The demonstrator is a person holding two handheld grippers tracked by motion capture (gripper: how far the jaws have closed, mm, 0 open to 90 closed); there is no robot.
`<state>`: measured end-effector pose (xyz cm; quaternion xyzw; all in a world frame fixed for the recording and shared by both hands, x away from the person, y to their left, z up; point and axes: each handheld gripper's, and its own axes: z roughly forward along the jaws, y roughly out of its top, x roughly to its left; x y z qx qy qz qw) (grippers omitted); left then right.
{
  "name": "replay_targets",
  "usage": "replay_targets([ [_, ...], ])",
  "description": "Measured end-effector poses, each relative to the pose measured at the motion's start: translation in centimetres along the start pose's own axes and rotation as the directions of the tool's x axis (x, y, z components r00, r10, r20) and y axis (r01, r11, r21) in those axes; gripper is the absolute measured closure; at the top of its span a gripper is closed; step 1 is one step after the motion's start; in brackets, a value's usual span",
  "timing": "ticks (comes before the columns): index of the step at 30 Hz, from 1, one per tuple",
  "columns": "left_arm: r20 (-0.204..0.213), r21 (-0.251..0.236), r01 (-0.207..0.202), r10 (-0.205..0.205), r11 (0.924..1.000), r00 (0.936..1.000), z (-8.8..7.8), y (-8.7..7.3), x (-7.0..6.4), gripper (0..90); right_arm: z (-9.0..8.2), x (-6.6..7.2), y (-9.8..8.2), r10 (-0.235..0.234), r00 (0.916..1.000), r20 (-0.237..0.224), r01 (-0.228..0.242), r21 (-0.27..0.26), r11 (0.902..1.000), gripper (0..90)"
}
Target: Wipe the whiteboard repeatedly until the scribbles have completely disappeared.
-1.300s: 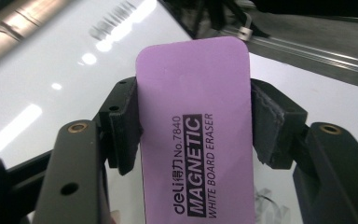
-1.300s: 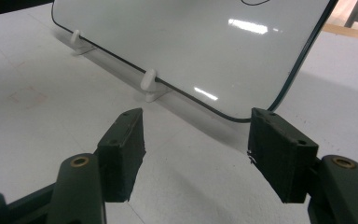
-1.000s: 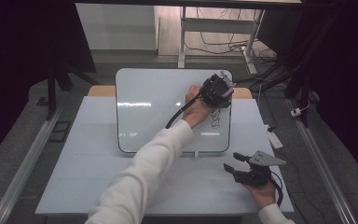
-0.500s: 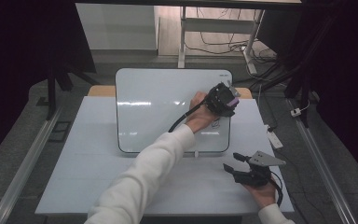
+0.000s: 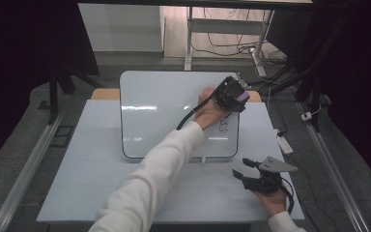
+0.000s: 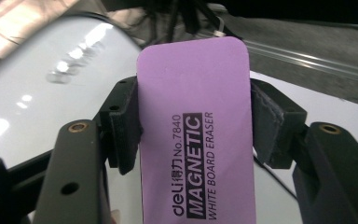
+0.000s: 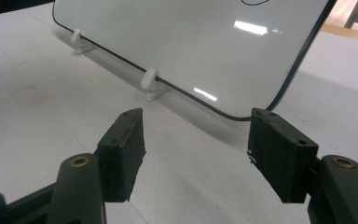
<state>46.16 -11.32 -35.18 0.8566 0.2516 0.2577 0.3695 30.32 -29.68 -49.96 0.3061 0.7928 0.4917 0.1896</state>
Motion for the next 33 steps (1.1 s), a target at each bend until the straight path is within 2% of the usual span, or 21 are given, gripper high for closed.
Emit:
replay_targets([
  [4, 0.054, 0.018, -0.017, 0.016, 0.9997, 0.9984, 0.7, -0.8, -1.4, 40.6, 0.0, 0.1, 0.0, -0.003, 1.0000, -0.004, 0.003, 0.003, 1.0000, 35.5],
  [6, 0.063, 0.018, -0.039, 0.038, 0.9991, 0.9973, 0.9, -1.3, -2.0, 40.6, 0.1, 0.1, 0.0, -0.004, 1.0000, -0.004, 0.005, 0.004, 1.0000, 35.5],
  [8, 0.054, 0.016, -0.058, 0.057, 0.9982, 0.9969, 0.8, -1.3, -2.2, 40.6, 0.1, 0.1, 0.0, -0.004, 1.0000, -0.003, 0.004, 0.004, 1.0000, 35.5],
  [10, 0.015, -0.002, -0.056, 0.056, 0.9985, 0.9983, 0.4, -0.9, -1.7, 40.6, 0.1, 0.1, 0.0, -0.004, 1.0000, -0.003, 0.004, 0.004, 1.0000, 35.5],
  [13, -0.052, -0.021, -0.050, 0.048, 0.9985, 0.9975, -0.5, 0.0, -0.3, 40.7, 0.0, 0.2, 0.1, -0.007, 1.0000, -0.001, 0.007, 0.001, 1.0000, 35.5],
  [16, -0.105, -0.033, -0.013, 0.010, 0.9994, 0.9944, -1.4, 0.5, 1.5, 40.7, -0.1, 0.1, 0.0, -0.006, 1.0000, 0.000, 0.006, -0.003, 1.0000, 35.6],
  [18, -0.125, -0.040, 0.003, -0.008, 0.9992, 0.9921, -2.1, 0.4, 2.5, 40.7, -0.1, 0.0, -0.1, -0.003, 1.0000, 0.000, 0.003, -0.003, 1.0000, 35.5],
  [20, -0.115, -0.044, 0.032, -0.037, 0.9985, 0.9927, -2.4, 0.2, 3.3, 40.7, -0.1, -0.1, -0.1, -0.002, 1.0000, 0.000, 0.002, -0.004, 1.0000, 35.5],
  [22, -0.104, -0.039, 0.035, -0.039, 0.9986, 0.9938, -2.4, -0.1, 3.5, 40.7, -0.1, 0.0, -0.1, -0.004, 1.0000, -0.001, 0.004, -0.001, 1.0000, 35.5],
  [29, -0.061, -0.019, 0.004, -0.005, 0.9998, 0.9981, -1.4, -0.3, 2.2, 40.7, 0.0, 0.2, 0.0, -0.007, 1.0000, 0.000, 0.007, -0.001, 1.0000, 35.6],
  [33, -0.013, -0.009, -0.008, 0.008, 0.9999, 0.9999, -0.7, -0.5, 1.2, 40.7, -0.1, 0.1, 0.0, -0.005, 1.0000, 0.000, 0.005, -0.001, 1.0000, 35.5],
])
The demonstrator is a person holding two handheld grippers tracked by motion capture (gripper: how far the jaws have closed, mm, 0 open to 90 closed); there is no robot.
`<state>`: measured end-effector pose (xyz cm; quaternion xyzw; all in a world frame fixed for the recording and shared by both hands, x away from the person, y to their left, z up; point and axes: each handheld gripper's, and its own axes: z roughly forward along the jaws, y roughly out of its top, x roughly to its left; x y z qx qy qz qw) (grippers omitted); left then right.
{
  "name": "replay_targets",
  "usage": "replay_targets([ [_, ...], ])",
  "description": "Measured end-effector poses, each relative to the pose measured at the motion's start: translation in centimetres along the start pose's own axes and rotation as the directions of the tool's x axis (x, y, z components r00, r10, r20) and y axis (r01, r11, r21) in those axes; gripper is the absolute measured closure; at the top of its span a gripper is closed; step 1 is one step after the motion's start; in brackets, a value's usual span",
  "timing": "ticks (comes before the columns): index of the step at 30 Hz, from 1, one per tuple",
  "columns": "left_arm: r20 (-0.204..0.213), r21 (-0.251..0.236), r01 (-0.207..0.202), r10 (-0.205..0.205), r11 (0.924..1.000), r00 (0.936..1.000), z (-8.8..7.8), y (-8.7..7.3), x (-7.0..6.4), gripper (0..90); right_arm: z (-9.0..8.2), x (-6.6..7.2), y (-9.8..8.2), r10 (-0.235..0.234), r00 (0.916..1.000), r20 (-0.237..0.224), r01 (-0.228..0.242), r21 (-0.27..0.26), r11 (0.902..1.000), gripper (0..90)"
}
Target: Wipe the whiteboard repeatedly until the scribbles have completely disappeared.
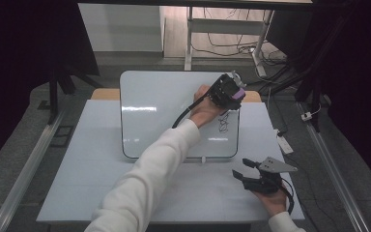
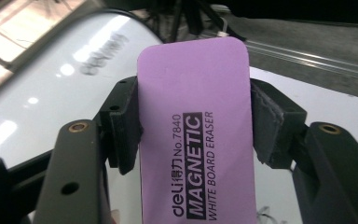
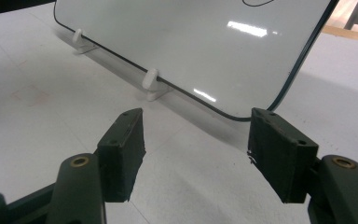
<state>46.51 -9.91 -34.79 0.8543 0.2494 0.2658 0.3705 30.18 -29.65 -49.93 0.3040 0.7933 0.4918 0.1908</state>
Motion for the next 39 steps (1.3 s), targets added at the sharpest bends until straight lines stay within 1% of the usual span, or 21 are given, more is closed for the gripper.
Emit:
replay_targets([
  [3, 0.038, 0.016, -0.030, 0.030, 0.9994, 0.9988, 0.5, -0.3, -1.0, 40.7, 0.0, 0.0, 0.0, 0.000, 1.0000, -0.002, 0.000, 0.002, 1.0000, 35.5],
  [4, 0.041, 0.020, -0.039, 0.038, 0.9990, 0.9984, 0.6, -0.5, -1.3, 40.7, 0.0, 0.0, 0.0, 0.000, 1.0000, -0.002, 0.000, 0.002, 1.0000, 35.5],
  [5, 0.054, 0.021, -0.041, 0.040, 0.9989, 0.9978, 0.7, -0.7, -1.6, 40.7, 0.0, 0.0, 0.0, -0.001, 1.0000, -0.002, 0.001, 0.003, 1.0000, 35.5],
  [7, 0.082, 0.018, -0.032, 0.030, 0.9993, 0.9962, 0.9, -1.3, -2.0, 40.7, 0.0, 0.0, 0.0, -0.003, 1.0000, -0.002, 0.003, 0.001, 1.0000, 35.5],
  [10, 0.101, 0.007, -0.024, 0.023, 0.9997, 0.9946, 0.9, -2.5, -2.7, 40.7, 0.0, 0.1, 0.0, -0.004, 1.0000, -0.002, 0.004, 0.000, 1.0000, 35.5],
  [16, 0.125, -0.025, 0.017, -0.014, 0.9995, 0.9920, 0.8, -5.5, -4.1, 40.7, 0.0, 0.1, 0.0, -0.005, 1.0000, 0.001, 0.005, -0.001, 1.0000, 35.5],
  [18, 0.135, -0.028, 0.023, -0.019, 0.9993, 0.9906, 0.8, -6.3, -4.6, 40.7, -0.1, 0.1, 0.0, -0.005, 1.0000, 0.001, 0.005, -0.001, 1.0000, 35.5],
  [21, 0.151, -0.030, 0.035, -0.030, 0.9989, 0.9881, 0.8, -7.2, -5.1, 40.7, 0.0, 0.1, 0.0, -0.007, 1.0000, -0.001, 0.007, 0.001, 1.0000, 35.5],
  [23, 0.157, -0.029, 0.036, -0.031, 0.9989, 0.9872, 0.8, -7.5, -5.2, 40.7, 0.0, 0.1, 0.0, -0.010, 1.0000, 0.002, 0.010, 0.004, 0.9999, 35.5],
  [27, 0.160, -0.031, 0.041, -0.035, 0.9987, 0.9865, 0.8, -7.4, -5.0, 40.7, 0.0, 0.2, 0.0, -0.012, 0.9999, 0.001, 0.012, 0.006, 0.9999, 35.4],
  [30, 0.133, -0.054, 0.053, -0.046, 0.9971, 0.9901, 0.6, -6.8, -4.4, 40.6, 0.0, 0.2, 0.0, -0.013, 0.9999, 0.003, 0.013, 0.003, 0.9999, 35.5],
  [33, 0.089, -0.076, 0.062, -0.055, 0.9952, 0.9945, 0.3, -5.7, -3.4, 40.6, 0.0, 0.2, 0.0, -0.011, 0.9999, 0.005, 0.011, 0.001, 0.9999, 35.5],
  [34, 0.077, -0.084, 0.070, -0.063, 0.9940, 0.9950, 0.1, -5.3, -3.0, 40.6, -0.1, 0.2, 0.0, -0.012, 0.9999, 0.005, 0.012, 0.000, 0.9999, 35.5],
  [37, 0.054, -0.100, 0.093, -0.088, 0.9907, 0.9947, -0.4, -4.4, -1.6, 40.6, -0.1, 0.2, 0.0, -0.012, 0.9999, 0.005, 0.012, -0.001, 0.9999, 35.5],
  [39, 0.043, -0.104, 0.099, -0.095, 0.9896, 0.9945, -0.6, -4.0, -0.9, 40.6, -0.1, 0.2, 0.0, -0.013, 0.9999, 0.004, 0.013, -0.001, 0.9999, 35.5],
])
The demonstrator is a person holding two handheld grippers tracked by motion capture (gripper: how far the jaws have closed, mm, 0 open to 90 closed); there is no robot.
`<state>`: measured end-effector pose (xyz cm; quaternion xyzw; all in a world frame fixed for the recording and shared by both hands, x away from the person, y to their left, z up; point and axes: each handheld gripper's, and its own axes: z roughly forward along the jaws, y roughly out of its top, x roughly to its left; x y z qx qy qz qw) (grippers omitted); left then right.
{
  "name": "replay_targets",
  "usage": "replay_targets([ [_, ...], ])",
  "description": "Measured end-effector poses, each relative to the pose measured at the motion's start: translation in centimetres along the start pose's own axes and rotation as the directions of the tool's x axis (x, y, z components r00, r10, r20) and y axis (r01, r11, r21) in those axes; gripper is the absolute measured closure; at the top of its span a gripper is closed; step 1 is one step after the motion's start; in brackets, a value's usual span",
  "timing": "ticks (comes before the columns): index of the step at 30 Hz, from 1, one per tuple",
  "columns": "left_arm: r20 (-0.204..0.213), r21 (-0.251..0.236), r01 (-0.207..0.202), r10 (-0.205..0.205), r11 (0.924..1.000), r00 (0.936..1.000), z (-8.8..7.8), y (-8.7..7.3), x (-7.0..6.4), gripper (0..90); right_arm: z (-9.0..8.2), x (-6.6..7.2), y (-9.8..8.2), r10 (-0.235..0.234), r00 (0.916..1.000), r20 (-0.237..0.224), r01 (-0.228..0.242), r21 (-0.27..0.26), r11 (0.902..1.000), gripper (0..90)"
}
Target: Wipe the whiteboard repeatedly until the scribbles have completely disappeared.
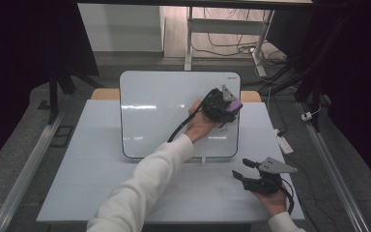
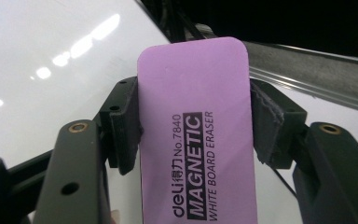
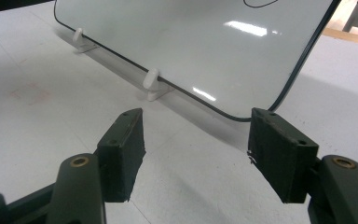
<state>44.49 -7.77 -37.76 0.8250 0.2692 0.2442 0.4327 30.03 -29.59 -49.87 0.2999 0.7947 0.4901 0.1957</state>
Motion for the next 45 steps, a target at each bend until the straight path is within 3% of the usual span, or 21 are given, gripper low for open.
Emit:
replay_targets([
  [4, 0.005, 0.007, 0.005, -0.005, 1.0000, 1.0000, -0.1, 0.0, 0.1, 40.7, 0.0, 0.0, 0.0, 0.001, 1.0000, -0.001, -0.001, 0.000, 1.0000, 35.5],
  [10, 0.046, 0.035, -0.029, 0.027, 0.9990, 0.9985, 0.8, -1.5, -1.8, 40.7, 0.0, 0.0, 0.0, -0.001, 1.0000, 0.000, 0.001, 0.000, 1.0000, 35.4],
  [17, 0.111, 0.047, -0.032, 0.027, 0.9984, 0.9935, 1.4, -4.0, -4.0, 40.7, 0.0, 0.0, -0.1, -0.001, 1.0000, -0.002, 0.001, 0.003, 1.0000, 35.5],
  [23, 0.140, 0.052, -0.022, 0.015, 0.9984, 0.9900, 1.5, -5.2, -4.8, 40.7, 0.1, 0.0, -0.1, -0.006, 1.0000, 0.001, 0.006, 0.007, 1.0000, 35.4],
  [28, 0.123, 0.040, -0.013, 0.008, 0.9991, 0.9923, 1.2, -4.7, -4.1, 40.6, 0.0, 0.0, -0.1, -0.005, 1.0000, 0.001, 0.005, 0.006, 1.0000, 35.4],
  [33, 0.058, 0.000, 0.027, -0.027, 0.9996, 0.9980, 0.1, -3.0, -1.7, 40.7, 0.0, 0.0, 0.0, -0.005, 1.0000, 0.002, 0.005, 0.005, 1.0000, 35.5],
  [37, 0.018, -0.025, 0.056, -0.055, 0.9981, 0.9983, -0.7, -1.9, 0.0, 40.6, 0.1, 0.0, -0.1, -0.004, 1.0000, 0.001, 0.004, 0.005, 1.0000, 35.4],
  [40, 0.024, -0.027, 0.074, -0.073, 0.9969, 0.9970, -0.8, -1.8, 0.4, 40.7, 0.0, 0.0, 0.0, -0.004, 1.0000, 0.001, 0.004, 0.004, 1.0000, 35.4],
  [42, 0.036, -0.014, 0.066, -0.065, 0.9977, 0.9972, -0.5, -2.0, 0.0, 40.7, 0.1, 0.0, 0.0, -0.004, 1.0000, 0.000, 0.004, 0.005, 1.0000, 35.4],
  [45, 0.087, 0.003, 0.066, -0.066, 0.9978, 0.9940, 0.3, -2.9, -1.3, 40.7, 0.1, 0.0, -0.1, -0.004, 1.0000, -0.001, 0.004, 0.005, 1.0000, 35.4],
])
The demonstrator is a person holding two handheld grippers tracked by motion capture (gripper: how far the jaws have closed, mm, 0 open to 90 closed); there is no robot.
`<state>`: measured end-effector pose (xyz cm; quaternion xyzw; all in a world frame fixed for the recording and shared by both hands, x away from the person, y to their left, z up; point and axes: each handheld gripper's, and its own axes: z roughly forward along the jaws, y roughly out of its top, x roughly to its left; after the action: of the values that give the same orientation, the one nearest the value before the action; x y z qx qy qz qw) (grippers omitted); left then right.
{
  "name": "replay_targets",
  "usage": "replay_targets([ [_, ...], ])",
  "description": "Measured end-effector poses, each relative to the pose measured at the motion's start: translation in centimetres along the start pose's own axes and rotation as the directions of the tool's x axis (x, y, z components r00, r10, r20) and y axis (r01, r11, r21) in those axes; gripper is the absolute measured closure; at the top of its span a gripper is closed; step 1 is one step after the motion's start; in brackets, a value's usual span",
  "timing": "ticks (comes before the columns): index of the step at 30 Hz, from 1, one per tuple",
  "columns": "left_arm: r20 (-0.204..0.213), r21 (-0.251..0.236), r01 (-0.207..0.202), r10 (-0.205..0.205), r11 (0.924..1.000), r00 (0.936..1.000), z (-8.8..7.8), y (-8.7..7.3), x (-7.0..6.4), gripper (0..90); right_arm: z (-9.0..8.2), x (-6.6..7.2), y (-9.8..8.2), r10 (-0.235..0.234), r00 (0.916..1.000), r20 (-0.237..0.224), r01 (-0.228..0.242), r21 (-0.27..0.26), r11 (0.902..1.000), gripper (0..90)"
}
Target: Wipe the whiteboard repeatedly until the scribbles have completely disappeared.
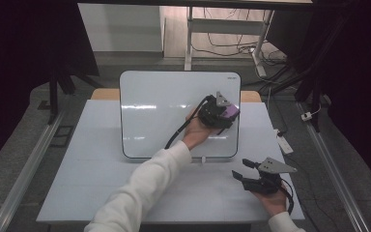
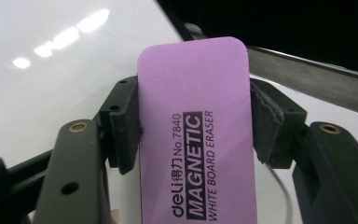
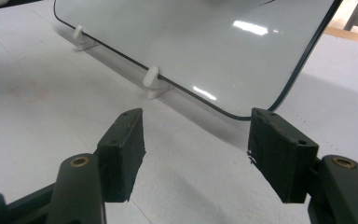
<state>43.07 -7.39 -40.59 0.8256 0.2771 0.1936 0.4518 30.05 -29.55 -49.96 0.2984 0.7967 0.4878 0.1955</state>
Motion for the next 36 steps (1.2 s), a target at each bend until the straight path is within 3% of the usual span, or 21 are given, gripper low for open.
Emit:
replay_targets([
  [3, 0.035, 0.019, -0.019, 0.018, 0.9996, 0.9992, 0.9, -1.0, -1.5, 40.7, 0.0, 0.0, 0.0, 0.000, 1.0000, 0.000, 0.000, 0.002, 1.0000, 35.5],
  [6, 0.081, 0.033, -0.008, 0.005, 0.9994, 0.9967, 1.8, -2.2, -2.7, 40.6, -0.1, 0.0, 0.0, 0.000, 1.0000, 0.001, 0.000, 0.001, 1.0000, 35.4],
  [8, 0.086, 0.026, -0.010, 0.008, 0.9996, 0.9963, 2.1, -3.0, -3.4, 40.6, -0.1, 0.0, 0.0, 0.001, 1.0000, 0.000, -0.001, 0.002, 1.0000, 35.5],
  [14, 0.100, 0.026, 0.003, -0.006, 0.9997, 0.9950, 1.9, -3.4, -3.3, 40.6, -0.1, 0.0, -0.1, 0.001, 1.0000, 0.002, -0.001, 0.003, 1.0000, 35.4],
  [17, 0.060, 0.007, -0.007, 0.007, 1.0000, 0.9982, 1.5, -2.7, -2.7, 40.7, -0.1, 0.0, -0.1, 0.001, 1.0000, 0.002, -0.001, 0.002, 1.0000, 35.4],
  [20, 0.024, -0.016, 0.009, -0.009, 0.9998, 0.9997, 0.9, -1.3, -1.5, 40.6, -0.1, 0.0, -0.1, -0.001, 1.0000, 0.001, 0.001, 0.004, 1.0000, 35.4],
  [28, -0.087, -0.056, 0.005, -0.009, 0.9984, 0.9961, -0.1, 4.0, 1.6, 40.7, 0.0, 0.1, -0.1, 0.002, 1.0000, -0.001, -0.002, 0.003, 1.0000, 35.4],
  [32, -0.106, -0.057, 0.020, -0.026, 0.9981, 0.9940, -0.4, 5.5, 2.8, 40.6, -0.1, 0.1, -0.1, 0.004, 1.0000, -0.001, -0.004, 0.000, 1.0000, 35.5],
  [36, -0.104, -0.047, 0.010, -0.015, 0.9989, 0.9945, -0.6, 5.0, 2.7, 40.7, -0.2, 0.0, -0.2, 0.005, 1.0000, -0.002, -0.005, -0.001, 1.0000, 35.4],
])
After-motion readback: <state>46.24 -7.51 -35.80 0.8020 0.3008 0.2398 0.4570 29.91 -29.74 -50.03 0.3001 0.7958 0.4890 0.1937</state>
